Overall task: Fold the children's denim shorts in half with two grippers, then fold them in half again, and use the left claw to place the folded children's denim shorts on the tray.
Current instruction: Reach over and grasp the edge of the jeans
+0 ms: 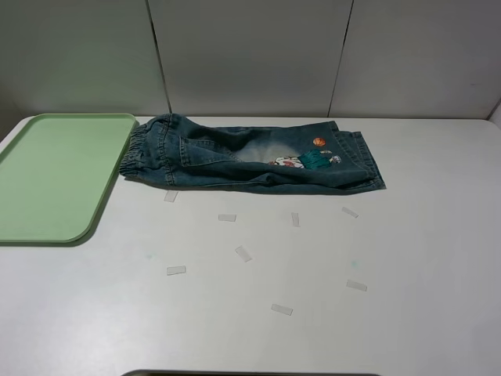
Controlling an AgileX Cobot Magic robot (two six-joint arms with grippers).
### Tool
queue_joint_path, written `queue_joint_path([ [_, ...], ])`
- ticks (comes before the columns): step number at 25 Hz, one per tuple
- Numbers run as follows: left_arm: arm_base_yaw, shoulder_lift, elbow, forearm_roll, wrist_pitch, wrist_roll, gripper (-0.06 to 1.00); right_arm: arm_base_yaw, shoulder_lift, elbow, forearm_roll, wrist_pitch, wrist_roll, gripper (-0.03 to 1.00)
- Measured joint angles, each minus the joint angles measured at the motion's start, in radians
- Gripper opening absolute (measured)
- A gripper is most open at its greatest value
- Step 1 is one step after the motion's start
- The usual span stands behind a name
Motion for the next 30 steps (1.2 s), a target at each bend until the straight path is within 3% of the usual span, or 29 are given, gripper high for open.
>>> queue_joint_path([
  [16,0.000,0.000,0.000,0.000,0.000,0.000,0.79,0.000,0.270,0.000,0.003,-0.014,-0.024,0.69],
  [25,0.000,0.000,0.000,0.000,0.000,0.000,0.79,0.000,0.338,0.000,0.012,-0.195,-0.048,0.69],
  [30,0.000,0.000,0.000,0.000,0.000,0.000,0.79,-0.031,0.479,0.000,0.126,-0.250,-0.131,0.69],
])
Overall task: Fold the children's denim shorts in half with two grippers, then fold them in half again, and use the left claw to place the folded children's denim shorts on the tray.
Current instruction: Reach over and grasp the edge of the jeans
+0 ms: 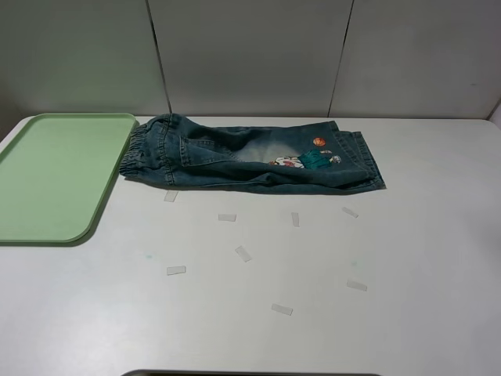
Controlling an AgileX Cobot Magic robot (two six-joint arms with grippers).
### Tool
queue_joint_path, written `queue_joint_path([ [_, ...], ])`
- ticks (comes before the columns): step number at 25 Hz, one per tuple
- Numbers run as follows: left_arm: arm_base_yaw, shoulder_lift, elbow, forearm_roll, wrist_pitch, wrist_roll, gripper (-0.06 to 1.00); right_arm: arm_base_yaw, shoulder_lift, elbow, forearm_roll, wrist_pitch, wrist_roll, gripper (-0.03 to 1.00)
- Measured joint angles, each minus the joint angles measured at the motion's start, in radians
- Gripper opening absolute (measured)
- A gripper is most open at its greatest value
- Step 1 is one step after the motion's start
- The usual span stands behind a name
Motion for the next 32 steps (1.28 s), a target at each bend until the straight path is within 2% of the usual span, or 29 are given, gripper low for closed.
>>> queue_joint_path([
  [7,0.000,0.000,0.000,0.000,0.000,0.000,0.79,-0.064,0.249,-0.024,0.164,-0.005,-0.094,0.69],
  [18,0.000,0.000,0.000,0.000,0.000,0.000,0.79,-0.173,0.525,-0.105,0.247,0.090,-0.103,0.69],
  [32,0.000,0.000,0.000,0.001,0.000,0.000,0.79,-0.184,0.806,-0.278,0.265,0.165,-0.131,0.69],
])
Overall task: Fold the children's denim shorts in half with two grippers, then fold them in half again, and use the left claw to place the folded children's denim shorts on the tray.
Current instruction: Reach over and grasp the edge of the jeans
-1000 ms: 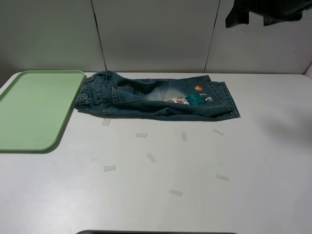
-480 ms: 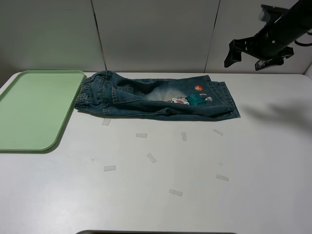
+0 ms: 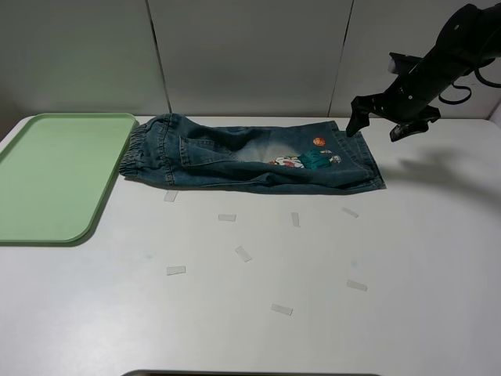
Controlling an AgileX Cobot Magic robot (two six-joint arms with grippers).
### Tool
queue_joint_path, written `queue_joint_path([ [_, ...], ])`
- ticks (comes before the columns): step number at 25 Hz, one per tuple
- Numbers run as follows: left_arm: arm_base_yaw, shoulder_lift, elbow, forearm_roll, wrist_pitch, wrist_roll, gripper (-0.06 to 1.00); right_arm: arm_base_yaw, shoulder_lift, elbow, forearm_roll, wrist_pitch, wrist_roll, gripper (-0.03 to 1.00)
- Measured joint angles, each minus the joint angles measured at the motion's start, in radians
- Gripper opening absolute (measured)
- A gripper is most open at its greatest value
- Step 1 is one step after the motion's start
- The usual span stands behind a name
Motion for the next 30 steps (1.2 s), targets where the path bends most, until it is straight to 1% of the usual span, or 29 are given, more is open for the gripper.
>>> queue_joint_path([
  [6,0.000,0.000,0.000,0.000,0.000,0.000,0.79,0.000,0.078,-0.049,0.006,-0.002,-0.001,0.69],
  [16,0.000,0.000,0.000,0.000,0.000,0.000,0.79,0.000,0.127,-0.052,0.031,-0.012,-0.001,0.69],
  [24,0.000,0.000,0.000,0.000,0.000,0.000,0.79,0.000,0.154,-0.053,0.035,-0.050,-0.001,0.69],
  [30,0.000,0.000,0.000,0.000,0.000,0.000,0.79,0.000,0.157,-0.055,0.038,-0.064,-0.026,0.69],
])
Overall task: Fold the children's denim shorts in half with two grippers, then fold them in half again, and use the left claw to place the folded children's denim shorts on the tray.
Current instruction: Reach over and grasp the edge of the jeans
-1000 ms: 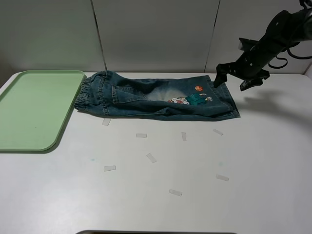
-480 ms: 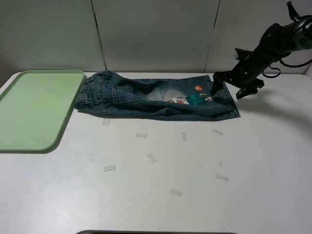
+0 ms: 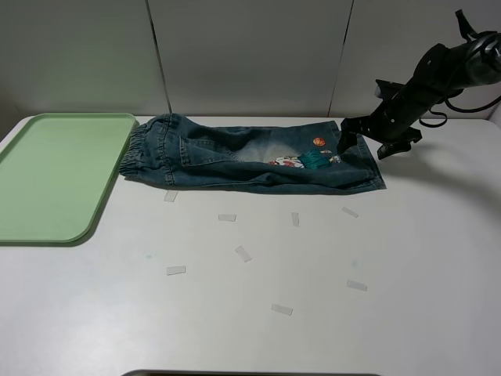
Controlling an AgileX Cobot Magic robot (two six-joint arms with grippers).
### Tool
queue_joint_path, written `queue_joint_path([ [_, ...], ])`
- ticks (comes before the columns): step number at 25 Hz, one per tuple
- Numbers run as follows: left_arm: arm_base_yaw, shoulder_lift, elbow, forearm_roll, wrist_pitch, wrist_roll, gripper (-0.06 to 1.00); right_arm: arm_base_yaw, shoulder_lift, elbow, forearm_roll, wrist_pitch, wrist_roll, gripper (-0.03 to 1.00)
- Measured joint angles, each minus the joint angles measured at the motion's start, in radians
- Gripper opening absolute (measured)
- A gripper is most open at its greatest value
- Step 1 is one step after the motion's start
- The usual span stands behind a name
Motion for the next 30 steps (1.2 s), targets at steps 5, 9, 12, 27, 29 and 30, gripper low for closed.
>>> queue_joint_path([
  [5,0.000,0.000,0.000,0.001,0.000,0.000,0.79,0.008,0.001,0.000,0.028,0.002,-0.001,0.69],
  [9,0.000,0.000,0.000,0.001,0.000,0.000,0.79,0.038,0.001,0.000,0.073,0.012,-0.001,0.69],
  [12,0.000,0.000,0.000,0.001,0.000,0.000,0.79,0.054,0.002,0.000,0.088,0.016,-0.001,0.69],
  [27,0.000,0.000,0.000,0.000,0.000,0.000,0.79,0.083,0.009,-0.001,-0.122,0.088,0.133,0.05],
  [29,0.000,0.000,0.000,0.000,0.000,0.000,0.79,0.083,0.004,-0.002,-0.182,0.119,0.153,0.05],
  [30,0.000,0.000,0.000,0.000,0.000,0.000,0.79,0.080,0.001,-0.003,-0.214,0.138,0.160,0.05],
])
